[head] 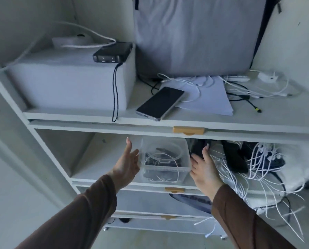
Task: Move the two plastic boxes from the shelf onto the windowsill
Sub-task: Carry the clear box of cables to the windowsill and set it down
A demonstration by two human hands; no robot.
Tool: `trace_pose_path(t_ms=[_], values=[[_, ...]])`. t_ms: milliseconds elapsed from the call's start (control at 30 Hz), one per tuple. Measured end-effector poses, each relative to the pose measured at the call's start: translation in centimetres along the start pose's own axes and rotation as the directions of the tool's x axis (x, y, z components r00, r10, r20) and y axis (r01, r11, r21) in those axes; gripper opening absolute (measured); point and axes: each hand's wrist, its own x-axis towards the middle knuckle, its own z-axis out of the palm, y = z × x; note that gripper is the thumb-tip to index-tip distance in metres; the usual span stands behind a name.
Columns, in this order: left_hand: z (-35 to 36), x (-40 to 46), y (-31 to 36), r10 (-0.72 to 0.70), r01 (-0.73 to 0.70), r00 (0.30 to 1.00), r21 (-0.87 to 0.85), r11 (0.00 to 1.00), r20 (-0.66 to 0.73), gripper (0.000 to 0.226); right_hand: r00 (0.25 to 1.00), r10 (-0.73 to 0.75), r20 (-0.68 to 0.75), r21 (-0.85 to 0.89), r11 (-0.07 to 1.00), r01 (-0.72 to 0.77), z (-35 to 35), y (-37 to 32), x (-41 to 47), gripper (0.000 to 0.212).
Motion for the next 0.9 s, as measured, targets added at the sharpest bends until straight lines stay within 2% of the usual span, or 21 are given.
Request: trace_pose_path(t_ms=[100, 233, 333, 400, 533, 600, 700, 800, 900], values=[[0.0, 0.0, -0.3, 0.014, -0.013, 1.0, -0.028, 1.0, 0.003, 0.089, 0.999, 0.013, 0.042, 0.017, 1.0, -0.014, -0.3, 0.5, 0.8, 0.097], [-1.3, -2.4, -0.6, 0.033, -0.032, 0.999, -0.031, 0.999, 0.017, 0.092, 0.991, 0.005, 0.13, -0.009, 1.0, -0.004, 1.4, 1.3, -0.5, 0.091], [-4.2, -6.0, -1.1, 0.072, -0.075, 0.997, -0.081, 0.994, -0.035, 0.101, 0.984, 0.035, 0.176, -0.045, 0.999, -0.028, 4.8, 2.3, -2.9, 0.092], [-6.5, -9.1, -1.3, 0.097, -0.106, 0.992, -0.116, 0.988, -0.077, 0.097, 0.977, 0.068, 0.202, -0.083, 0.995, -0.052, 7.4, 3.2, -4.7, 0.087], [-13.1, -18.1, -1.7, 0.156, -0.179, 0.975, -0.146, 0.973, -0.157, 0.089, 0.948, 0.131, 0.291, -0.179, 0.98, -0.081, 15.2, 6.9, -8.9, 0.081], [-17.0, -23.1, -1.9, 0.172, -0.21, 0.961, -0.163, 0.964, -0.217, 0.092, 0.937, 0.149, 0.317, -0.238, 0.969, -0.073, 19.8, 9.7, -11.0, 0.085], [-23.2, -30.6, -2.4, 0.193, -0.25, 0.929, -0.151, 0.956, -0.315, 0.092, 0.882, 0.206, 0.424, -0.28, 0.956, -0.088, 27.3, 14.3, -14.0, 0.092], [-30.1, -37.8, -3.5, 0.231, -0.318, 0.881, -0.156, 0.935, -0.414, 0.095, 0.832, 0.26, 0.49, -0.339, 0.936, -0.093, 35.2, 19.4, -16.7, 0.087], [-36.2, -44.3, -4.7, 0.259, -0.383, 0.819, -0.151, 0.911, -0.512, 0.095, 0.797, 0.302, 0.523, -0.368, 0.924, -0.109, 42.5, 24.9, -18.4, 0.092]])
